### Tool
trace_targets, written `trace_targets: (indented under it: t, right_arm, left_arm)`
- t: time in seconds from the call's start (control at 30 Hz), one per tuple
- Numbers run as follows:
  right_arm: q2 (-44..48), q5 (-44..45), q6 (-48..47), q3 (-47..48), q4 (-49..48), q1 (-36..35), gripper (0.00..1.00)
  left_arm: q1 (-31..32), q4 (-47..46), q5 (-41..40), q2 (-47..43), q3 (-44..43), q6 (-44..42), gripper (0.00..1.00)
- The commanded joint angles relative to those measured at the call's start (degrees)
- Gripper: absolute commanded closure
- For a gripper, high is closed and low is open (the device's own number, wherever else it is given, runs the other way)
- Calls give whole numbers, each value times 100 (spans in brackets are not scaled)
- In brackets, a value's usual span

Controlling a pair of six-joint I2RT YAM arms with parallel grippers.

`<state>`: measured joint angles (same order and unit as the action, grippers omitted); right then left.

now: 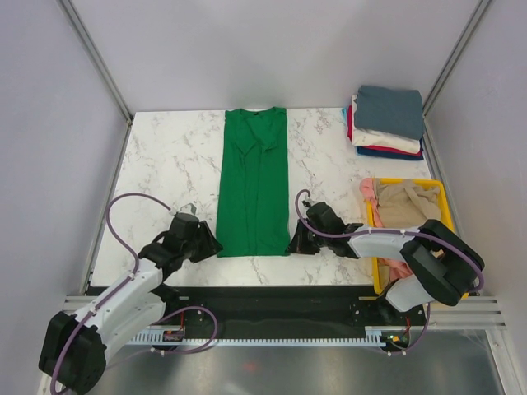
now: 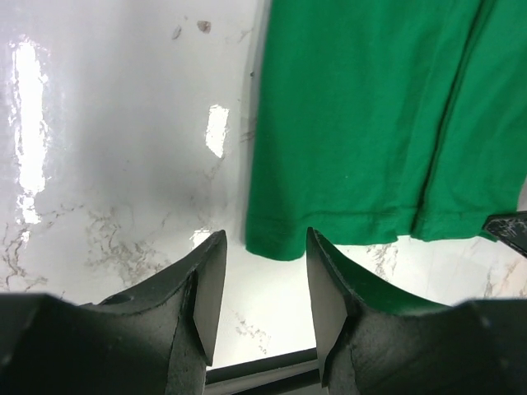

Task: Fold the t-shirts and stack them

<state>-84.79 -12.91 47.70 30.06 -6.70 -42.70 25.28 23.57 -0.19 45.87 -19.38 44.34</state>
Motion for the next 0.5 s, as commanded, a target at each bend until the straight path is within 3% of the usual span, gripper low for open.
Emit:
trace_targets:
  t: [0.0, 0.2, 0.47]
  right_arm:
    - [24, 289, -297, -220, 521, 104, 93]
    - [-20, 271, -314, -247, 494, 139, 94]
    - [-20, 280, -332, -291, 485, 174, 94]
  left_arm:
    - [47, 86, -245, 98, -111, 260, 49]
    - [100, -527, -61, 221, 214, 356, 50]
    - [223, -863, 89, 493, 435, 435, 60]
